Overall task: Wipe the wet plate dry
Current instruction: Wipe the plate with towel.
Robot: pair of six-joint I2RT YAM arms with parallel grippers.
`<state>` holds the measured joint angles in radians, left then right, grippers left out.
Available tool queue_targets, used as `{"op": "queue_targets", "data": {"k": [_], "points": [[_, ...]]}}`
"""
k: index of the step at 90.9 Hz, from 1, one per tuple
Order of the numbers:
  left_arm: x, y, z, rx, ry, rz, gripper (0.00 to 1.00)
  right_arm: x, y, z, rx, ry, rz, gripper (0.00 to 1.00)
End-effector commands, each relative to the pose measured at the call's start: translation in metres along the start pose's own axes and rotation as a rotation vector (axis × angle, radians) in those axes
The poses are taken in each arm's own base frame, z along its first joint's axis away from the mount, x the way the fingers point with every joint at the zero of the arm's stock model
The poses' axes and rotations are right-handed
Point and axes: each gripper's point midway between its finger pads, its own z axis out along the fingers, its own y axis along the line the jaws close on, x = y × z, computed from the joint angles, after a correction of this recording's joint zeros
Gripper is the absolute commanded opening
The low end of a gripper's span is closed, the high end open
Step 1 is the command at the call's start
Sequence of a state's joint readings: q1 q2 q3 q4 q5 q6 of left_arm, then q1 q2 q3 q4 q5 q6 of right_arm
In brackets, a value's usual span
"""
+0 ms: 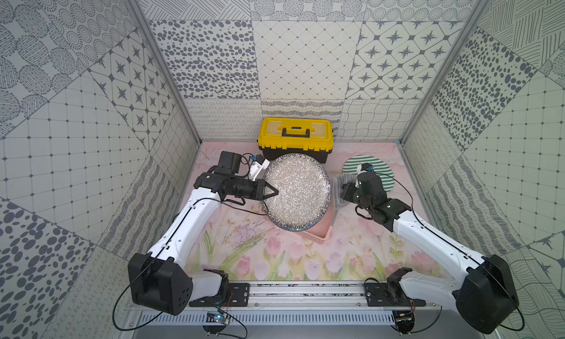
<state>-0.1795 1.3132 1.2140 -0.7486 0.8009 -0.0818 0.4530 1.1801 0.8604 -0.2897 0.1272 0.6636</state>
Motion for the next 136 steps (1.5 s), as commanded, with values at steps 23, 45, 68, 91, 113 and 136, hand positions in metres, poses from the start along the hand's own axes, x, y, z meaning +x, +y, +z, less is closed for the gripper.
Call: {"op": "queue_targets", "data": {"k": [23,45,68,91,113,136], "points": [[-0.005,-0.075,-0.013,0.322,-0.028,0.239,0.00,-0.112,0.076,-0.038,-0.166,-0.116,-0.138,0.00],[0.004,-0.077,-0.007,0.311,0.004,0.285,0.00,-0.116,0.139,-0.007,-0.254,-0.046,-0.259,0.00],[0.009,-0.078,-0.003,0.312,0.024,0.304,0.00,-0.074,0.219,0.012,-0.387,0.075,-0.412,0.00],[0.008,-0.077,-0.002,0.296,0.029,0.328,0.00,0.002,0.277,-0.022,-0.592,0.232,-0.612,0.00],[0.010,-0.077,-0.002,0.279,0.037,0.344,0.00,0.021,0.270,-0.044,-0.640,0.313,-0.652,0.00],[0.009,-0.078,-0.002,0.277,0.036,0.346,0.00,0.022,0.249,-0.052,-0.585,0.314,-0.720,0.00]]}}
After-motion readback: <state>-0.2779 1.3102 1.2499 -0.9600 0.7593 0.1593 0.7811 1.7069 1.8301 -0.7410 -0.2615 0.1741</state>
